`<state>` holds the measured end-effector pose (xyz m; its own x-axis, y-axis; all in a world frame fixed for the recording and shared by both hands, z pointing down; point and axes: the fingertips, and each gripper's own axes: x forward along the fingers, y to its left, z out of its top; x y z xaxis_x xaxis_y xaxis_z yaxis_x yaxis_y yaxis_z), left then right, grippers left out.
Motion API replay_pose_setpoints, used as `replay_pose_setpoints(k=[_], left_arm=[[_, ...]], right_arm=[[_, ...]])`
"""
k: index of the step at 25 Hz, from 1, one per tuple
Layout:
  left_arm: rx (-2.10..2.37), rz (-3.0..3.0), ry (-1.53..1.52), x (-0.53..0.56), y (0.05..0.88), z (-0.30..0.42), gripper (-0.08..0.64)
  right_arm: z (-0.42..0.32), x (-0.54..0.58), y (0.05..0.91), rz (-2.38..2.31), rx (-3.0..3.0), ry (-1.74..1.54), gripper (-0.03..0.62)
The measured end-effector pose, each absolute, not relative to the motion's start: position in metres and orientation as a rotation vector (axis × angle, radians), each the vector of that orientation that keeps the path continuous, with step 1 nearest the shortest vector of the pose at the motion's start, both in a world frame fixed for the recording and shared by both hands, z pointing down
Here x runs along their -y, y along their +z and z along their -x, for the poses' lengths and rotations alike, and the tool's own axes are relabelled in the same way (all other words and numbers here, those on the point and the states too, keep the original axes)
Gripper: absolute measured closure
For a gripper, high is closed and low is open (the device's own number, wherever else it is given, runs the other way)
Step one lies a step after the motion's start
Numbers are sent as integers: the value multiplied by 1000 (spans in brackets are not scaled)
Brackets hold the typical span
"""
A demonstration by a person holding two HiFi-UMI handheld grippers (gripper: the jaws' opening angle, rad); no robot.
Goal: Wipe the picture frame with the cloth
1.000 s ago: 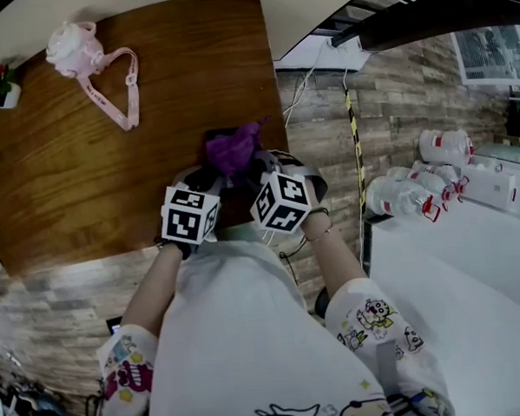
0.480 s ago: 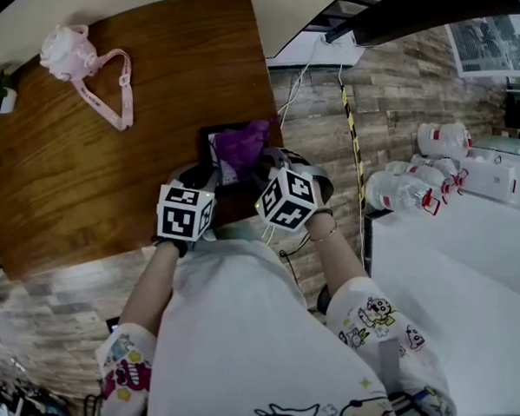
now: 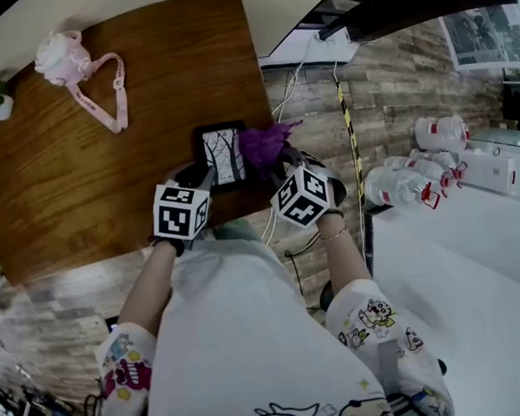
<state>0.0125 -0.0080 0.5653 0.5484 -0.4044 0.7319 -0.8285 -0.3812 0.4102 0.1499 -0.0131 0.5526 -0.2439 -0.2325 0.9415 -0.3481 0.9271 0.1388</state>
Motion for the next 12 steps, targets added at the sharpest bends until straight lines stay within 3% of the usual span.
replay_pose_setpoints(k=[6, 12], left_arm=[[994, -1992, 684, 7, 565, -14, 453], [999, -1995, 683, 8, 565, -14, 453]], right_arm=[[-160, 6, 534, -501, 1881, 158, 548], [-122, -10, 498, -545, 2053, 292, 548]])
